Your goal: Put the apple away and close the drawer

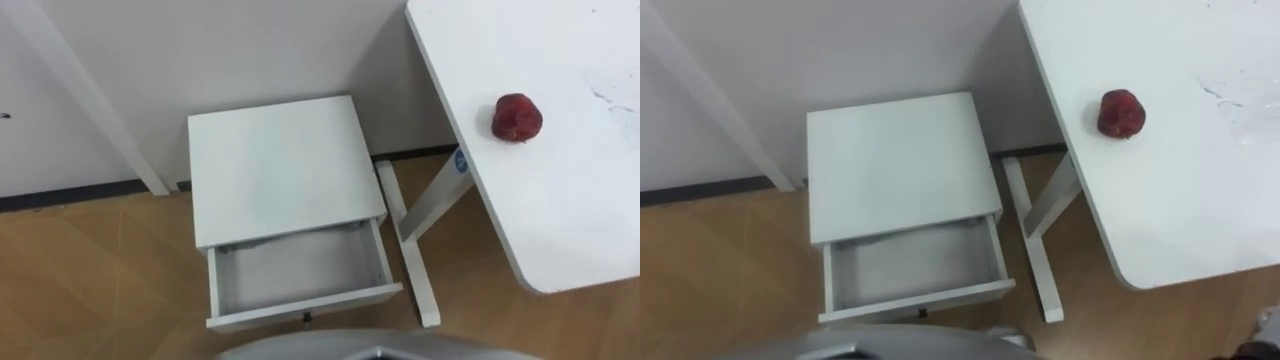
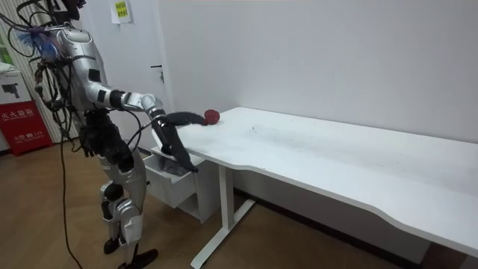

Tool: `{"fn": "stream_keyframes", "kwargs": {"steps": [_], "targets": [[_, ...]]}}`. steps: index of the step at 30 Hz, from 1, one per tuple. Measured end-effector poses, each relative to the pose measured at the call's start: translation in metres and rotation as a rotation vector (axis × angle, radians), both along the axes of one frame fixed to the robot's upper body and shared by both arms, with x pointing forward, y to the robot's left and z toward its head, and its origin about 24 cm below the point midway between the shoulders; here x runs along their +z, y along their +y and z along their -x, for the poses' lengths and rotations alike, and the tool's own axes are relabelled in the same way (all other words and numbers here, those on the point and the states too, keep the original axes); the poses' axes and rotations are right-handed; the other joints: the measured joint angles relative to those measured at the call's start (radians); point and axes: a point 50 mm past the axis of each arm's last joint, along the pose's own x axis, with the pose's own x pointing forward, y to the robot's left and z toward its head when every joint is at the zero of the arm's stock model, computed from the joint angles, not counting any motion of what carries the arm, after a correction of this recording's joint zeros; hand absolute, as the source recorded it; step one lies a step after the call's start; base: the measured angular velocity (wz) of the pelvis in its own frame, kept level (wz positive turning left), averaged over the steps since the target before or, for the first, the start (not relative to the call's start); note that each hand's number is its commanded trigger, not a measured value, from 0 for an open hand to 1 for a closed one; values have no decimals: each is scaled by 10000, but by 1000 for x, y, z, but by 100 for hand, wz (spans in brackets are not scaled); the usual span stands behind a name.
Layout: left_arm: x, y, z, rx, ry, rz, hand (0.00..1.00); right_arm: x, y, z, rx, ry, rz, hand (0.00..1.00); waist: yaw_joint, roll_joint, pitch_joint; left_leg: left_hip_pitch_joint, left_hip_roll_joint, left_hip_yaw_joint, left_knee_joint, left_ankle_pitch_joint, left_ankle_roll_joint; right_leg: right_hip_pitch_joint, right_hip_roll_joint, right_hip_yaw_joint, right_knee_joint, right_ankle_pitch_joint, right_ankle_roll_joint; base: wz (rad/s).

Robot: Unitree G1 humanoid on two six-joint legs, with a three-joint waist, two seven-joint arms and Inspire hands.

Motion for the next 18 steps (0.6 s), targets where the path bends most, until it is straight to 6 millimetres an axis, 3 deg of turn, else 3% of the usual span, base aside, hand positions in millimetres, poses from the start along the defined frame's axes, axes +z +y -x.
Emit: {"fn": "stream_keyframes", "kwargs": {"steps": [4,6,10,18], "targets": [[-1,-3,-6,-456,-72,78,0,36,2,-24,722,944,2153,0,67,12,33,-229,13,49,47,1,1,-194,-2,35,67,12,-10,-3],[-3,-6,-11,-1038,89,188,0,52,13,-44,1659,1839,3721,0,125,72,56,-227,9,26,39,1,2,-229,-4,31,54,14,-12,0],[-5,-10,-21,-1746,103,365,0,61,21,-58,2584,3384,5447,0,555,61,64,-250,16,-14,31,1,1,-348,-3,-1,56,14,-12,0],[-6,-14,-25,-2116,94,536,0,61,60,-107,6613,3615,7327,0,1064,27,76,-217,24,-2,9,9,-3,-282,-19,-120,58,15,-12,1]]}}
